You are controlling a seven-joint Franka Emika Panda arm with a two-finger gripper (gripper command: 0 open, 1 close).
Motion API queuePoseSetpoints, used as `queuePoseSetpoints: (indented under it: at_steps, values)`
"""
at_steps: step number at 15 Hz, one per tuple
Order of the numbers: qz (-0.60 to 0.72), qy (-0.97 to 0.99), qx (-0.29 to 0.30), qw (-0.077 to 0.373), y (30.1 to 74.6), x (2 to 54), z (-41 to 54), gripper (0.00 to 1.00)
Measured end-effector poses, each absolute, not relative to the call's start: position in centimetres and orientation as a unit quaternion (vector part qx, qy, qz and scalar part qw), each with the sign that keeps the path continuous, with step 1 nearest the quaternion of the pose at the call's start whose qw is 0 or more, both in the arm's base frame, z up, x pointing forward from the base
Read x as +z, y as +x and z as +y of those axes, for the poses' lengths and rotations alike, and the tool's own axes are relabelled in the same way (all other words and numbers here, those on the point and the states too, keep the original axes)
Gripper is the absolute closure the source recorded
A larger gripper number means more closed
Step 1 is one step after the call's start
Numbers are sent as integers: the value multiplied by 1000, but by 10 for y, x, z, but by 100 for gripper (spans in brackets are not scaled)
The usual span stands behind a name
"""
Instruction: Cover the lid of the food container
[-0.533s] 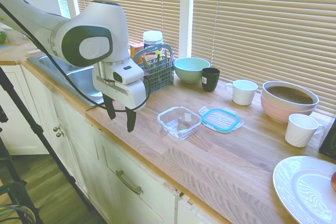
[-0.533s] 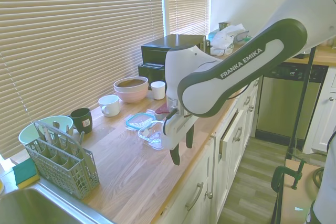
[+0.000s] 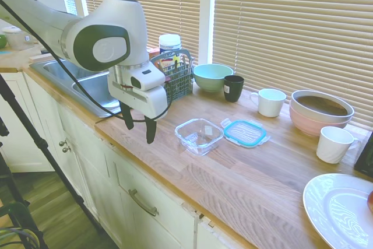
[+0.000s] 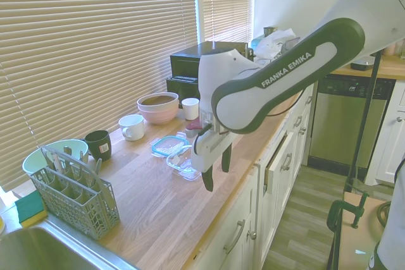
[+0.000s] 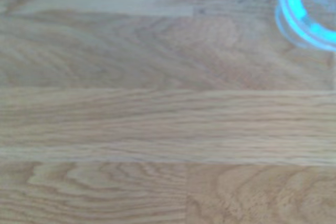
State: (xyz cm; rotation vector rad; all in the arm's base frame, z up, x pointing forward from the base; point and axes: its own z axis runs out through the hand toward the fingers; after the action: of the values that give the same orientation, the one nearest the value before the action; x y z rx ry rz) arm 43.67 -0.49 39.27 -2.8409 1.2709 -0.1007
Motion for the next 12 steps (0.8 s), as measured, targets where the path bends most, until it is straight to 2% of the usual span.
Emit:
queuePoseSetpoints:
  at_steps: [9, 12]
  values:
    - [424, -902, -66, 39, 473, 442, -126, 0]
    - [420, -904, -61, 59, 490, 453, -168, 0]
